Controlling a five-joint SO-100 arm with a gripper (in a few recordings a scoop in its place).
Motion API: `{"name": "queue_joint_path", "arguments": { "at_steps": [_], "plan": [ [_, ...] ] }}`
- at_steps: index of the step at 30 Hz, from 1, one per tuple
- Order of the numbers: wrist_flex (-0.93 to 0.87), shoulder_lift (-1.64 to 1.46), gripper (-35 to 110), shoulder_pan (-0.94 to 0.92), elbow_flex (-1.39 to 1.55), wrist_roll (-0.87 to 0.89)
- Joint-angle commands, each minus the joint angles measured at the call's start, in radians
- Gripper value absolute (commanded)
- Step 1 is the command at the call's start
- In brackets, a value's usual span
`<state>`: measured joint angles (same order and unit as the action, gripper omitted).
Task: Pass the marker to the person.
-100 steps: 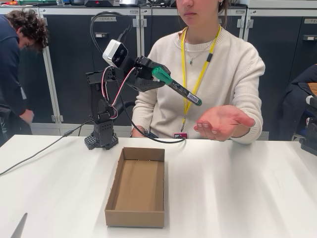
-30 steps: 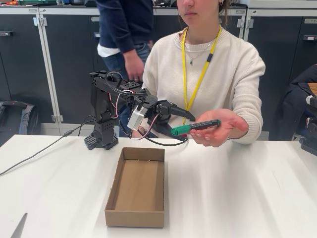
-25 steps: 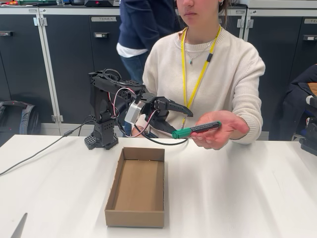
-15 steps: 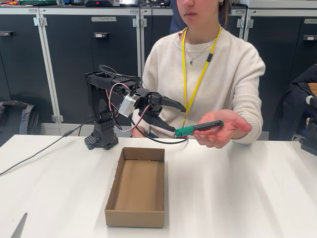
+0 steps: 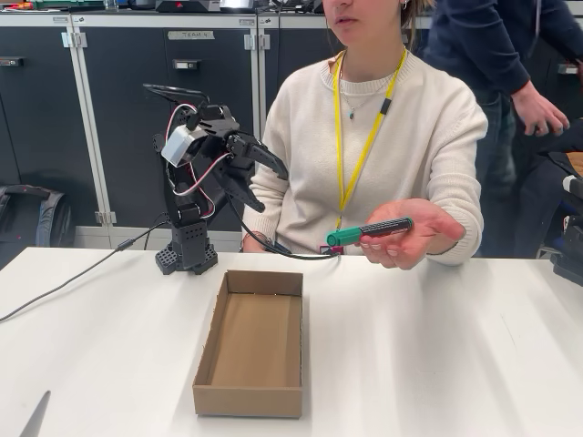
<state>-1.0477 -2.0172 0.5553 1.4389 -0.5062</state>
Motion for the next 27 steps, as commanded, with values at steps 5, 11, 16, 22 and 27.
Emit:
{"name": "queue_joint_path", "arguments": {
  "at_steps": [5, 11, 16, 22, 27],
  "plan": [
    [-0.008, 0.049, 34, -0.132, -0.11, -0.052],
    [0.031, 0.058, 34, -0.173, -0.078, -0.069],
    [0.021, 0.046, 34, -0.176, -0.08, -0.061],
    [0.015, 0.046, 34, -0.183, -0.083, -0.061],
    [0.025, 0.048, 34, -0.195, -0.071, -0.064]
  ]
}}
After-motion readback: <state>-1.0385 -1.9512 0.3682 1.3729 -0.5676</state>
